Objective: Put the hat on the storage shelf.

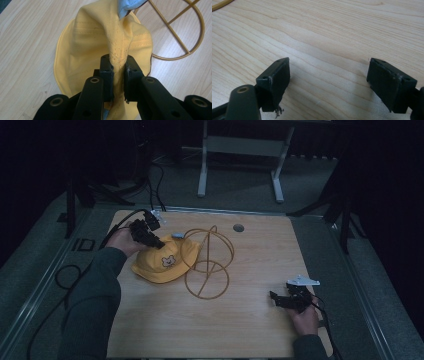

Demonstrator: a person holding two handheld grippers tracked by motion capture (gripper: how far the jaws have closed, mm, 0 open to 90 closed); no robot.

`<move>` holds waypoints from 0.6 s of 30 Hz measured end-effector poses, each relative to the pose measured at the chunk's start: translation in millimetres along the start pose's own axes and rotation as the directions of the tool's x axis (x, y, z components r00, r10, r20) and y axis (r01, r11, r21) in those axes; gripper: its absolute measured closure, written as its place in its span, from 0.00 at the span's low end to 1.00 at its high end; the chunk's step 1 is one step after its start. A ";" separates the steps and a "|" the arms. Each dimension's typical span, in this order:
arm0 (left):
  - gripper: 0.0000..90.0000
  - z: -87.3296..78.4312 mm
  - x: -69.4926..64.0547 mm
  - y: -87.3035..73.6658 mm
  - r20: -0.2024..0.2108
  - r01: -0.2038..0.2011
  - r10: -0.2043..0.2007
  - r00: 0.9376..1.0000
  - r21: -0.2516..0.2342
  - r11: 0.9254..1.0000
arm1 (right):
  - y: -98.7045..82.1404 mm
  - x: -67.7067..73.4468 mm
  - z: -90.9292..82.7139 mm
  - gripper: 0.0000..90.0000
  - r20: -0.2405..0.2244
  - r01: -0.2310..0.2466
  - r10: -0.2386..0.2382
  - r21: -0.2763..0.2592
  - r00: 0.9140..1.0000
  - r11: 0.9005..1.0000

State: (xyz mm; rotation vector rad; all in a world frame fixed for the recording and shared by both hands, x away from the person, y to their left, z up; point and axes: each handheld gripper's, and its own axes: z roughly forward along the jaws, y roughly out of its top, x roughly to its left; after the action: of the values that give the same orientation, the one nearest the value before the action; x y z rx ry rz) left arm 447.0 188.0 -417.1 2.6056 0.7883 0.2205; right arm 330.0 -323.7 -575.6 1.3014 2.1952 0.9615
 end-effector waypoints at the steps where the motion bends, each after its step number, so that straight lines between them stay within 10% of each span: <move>1: 0.89 0.0 0.0 0.0 0.000 0.000 0.000 1.000 0.000 1.000 | 0.0 0.0 0.0 0.21 0.000 0.000 0.000 0.000 1.000 1.000; 18: 0.89 -35.8 -4.3 -15.4 -0.003 0.031 -0.032 0.999 -0.077 0.997 | 0.0 0.0 0.0 0.21 0.000 0.000 0.000 0.000 1.000 1.000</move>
State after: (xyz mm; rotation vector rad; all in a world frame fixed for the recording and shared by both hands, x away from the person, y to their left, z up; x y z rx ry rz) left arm 426.4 209.3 -391.4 2.5197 0.8056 0.2419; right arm 330.0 -323.7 -575.6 1.3011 2.1951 0.9616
